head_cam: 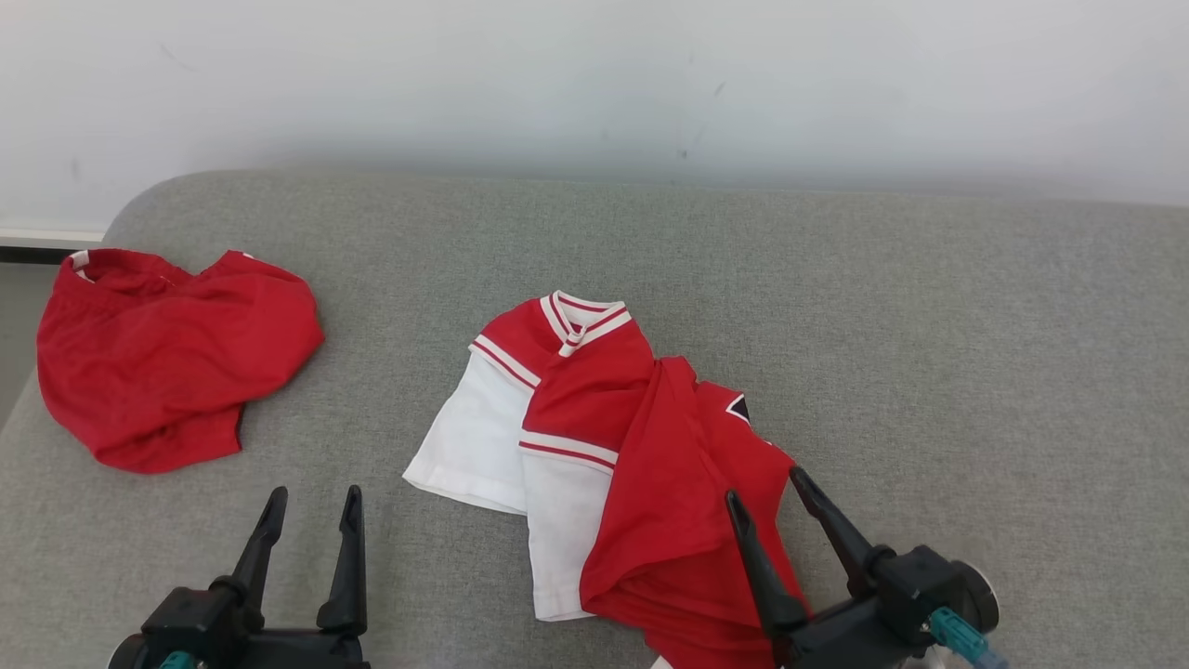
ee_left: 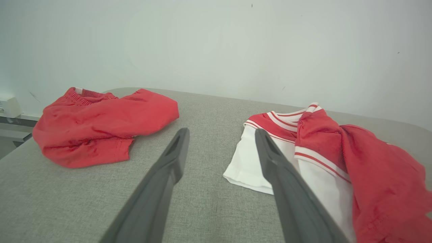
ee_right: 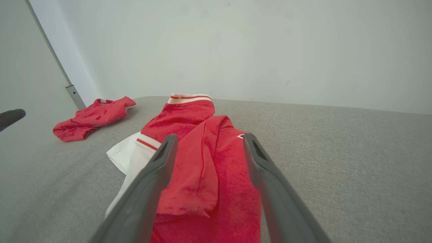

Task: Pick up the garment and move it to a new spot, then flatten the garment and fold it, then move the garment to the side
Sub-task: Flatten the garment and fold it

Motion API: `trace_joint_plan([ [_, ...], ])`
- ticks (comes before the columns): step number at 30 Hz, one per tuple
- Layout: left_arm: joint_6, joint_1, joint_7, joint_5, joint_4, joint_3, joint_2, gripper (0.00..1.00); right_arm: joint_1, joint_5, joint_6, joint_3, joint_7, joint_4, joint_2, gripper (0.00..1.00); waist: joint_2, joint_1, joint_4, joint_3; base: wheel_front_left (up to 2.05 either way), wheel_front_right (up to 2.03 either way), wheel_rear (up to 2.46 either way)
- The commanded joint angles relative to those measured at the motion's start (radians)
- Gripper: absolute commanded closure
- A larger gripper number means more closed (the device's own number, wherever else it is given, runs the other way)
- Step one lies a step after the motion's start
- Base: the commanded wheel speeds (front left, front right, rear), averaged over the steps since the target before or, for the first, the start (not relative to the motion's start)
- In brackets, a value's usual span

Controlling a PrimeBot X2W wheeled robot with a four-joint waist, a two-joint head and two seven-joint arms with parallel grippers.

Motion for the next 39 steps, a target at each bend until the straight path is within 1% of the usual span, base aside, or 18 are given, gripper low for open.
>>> trace_joint_plan([
  [1, 0.001, 0.012, -0.001, 0.009, -0.005, 0.005, 0.007, 0.0, 0.02, 0.001, -0.002, -0.002, 0.0, 0.009, -0.004, 0.0, 0.0, 0.0001, -0.001, -0.003, 0.0, 0.0, 0.0],
  [7, 0.001, 0.008, -0.001, 0.025, -0.009, 0.004, 0.011, 0.0, 0.014, 0.017, -0.002, 0.002, 0.0, 0.08, 0.004, 0.0, 0.0, 0.0001, 0.015, -0.004, 0.0, 0.0, 0.0],
  [8, 0.001, 0.008, -0.001, 0.026, -0.009, 0.004, 0.012, 0.0, -0.001, 0.022, -0.002, 0.009, 0.003, 0.114, 0.009, 0.0, 0.0, 0.0001, 0.022, -0.002, 0.0, 0.0, 0.0],
  [14, 0.001, 0.006, -0.001, 0.026, -0.007, -0.001, 0.012, 0.0, -0.053, 0.059, -0.002, 0.049, 0.001, 0.229, 0.019, 0.0, 0.0, 0.0001, 0.047, 0.003, 0.0, 0.0, 0.0],
  [15, 0.001, 0.007, -0.001, 0.026, -0.006, -0.001, 0.013, 0.0, -0.061, 0.068, -0.002, 0.057, 0.001, 0.244, 0.021, 0.63, 0.0, 0.0001, 0.05, 0.004, 0.0, 0.0, 0.0],
  [16, 0.001, 0.008, -0.001, 0.026, -0.006, 0.0, 0.013, 0.0, -0.071, 0.075, -0.002, 0.063, 0.001, 0.258, 0.023, 0.89, 0.0, 0.0001, 0.051, 0.005, 0.0, 0.0, 0.0],
  [17, 0.001, 0.009, -0.001, 0.026, -0.006, 0.002, 0.013, 0.0, -0.079, 0.079, -0.002, 0.067, 0.0, 0.27, 0.024, 1.0, 0.0, 0.0001, 0.052, 0.005, 0.0, 0.0, 0.0],
  [21, 0.001, 0.017, -0.001, 0.026, -0.01, 0.011, 0.014, 0.0, -0.115, 0.089, -0.002, 0.058, -0.001, 0.269, 0.022, 1.0, 0.0, 0.0001, 0.046, 0.007, 0.0, 0.0, 0.0],
  [27, 0.001, 0.01, -0.001, 0.031, -0.011, 0.009, 0.009, 0.0, -0.16, 0.075, -0.002, -0.013, -0.002, 0.218, -0.036, 1.0, 0.0, 0.0001, 0.034, 0.009, 0.0, 0.0, 0.0],
  [33, 0.001, -0.01, -0.001, 0.019, -0.008, -0.01, 0.003, 0.0, -0.265, 0.064, -0.002, -0.106, 0.002, 0.206, -0.173, 1.0, 0.0, 0.0001, 0.046, 0.026, 0.0, 0.0, 0.0],
  [39, 0.001, -0.022, -0.001, 0.008, -0.004, -0.018, 0.002, 0.0, -0.391, 0.06, -0.002, -0.2, 0.052, 0.254, -0.322, 1.0, 0.0, 0.0001, 0.076, 0.053, 0.0, 0.0, 0.0],
])
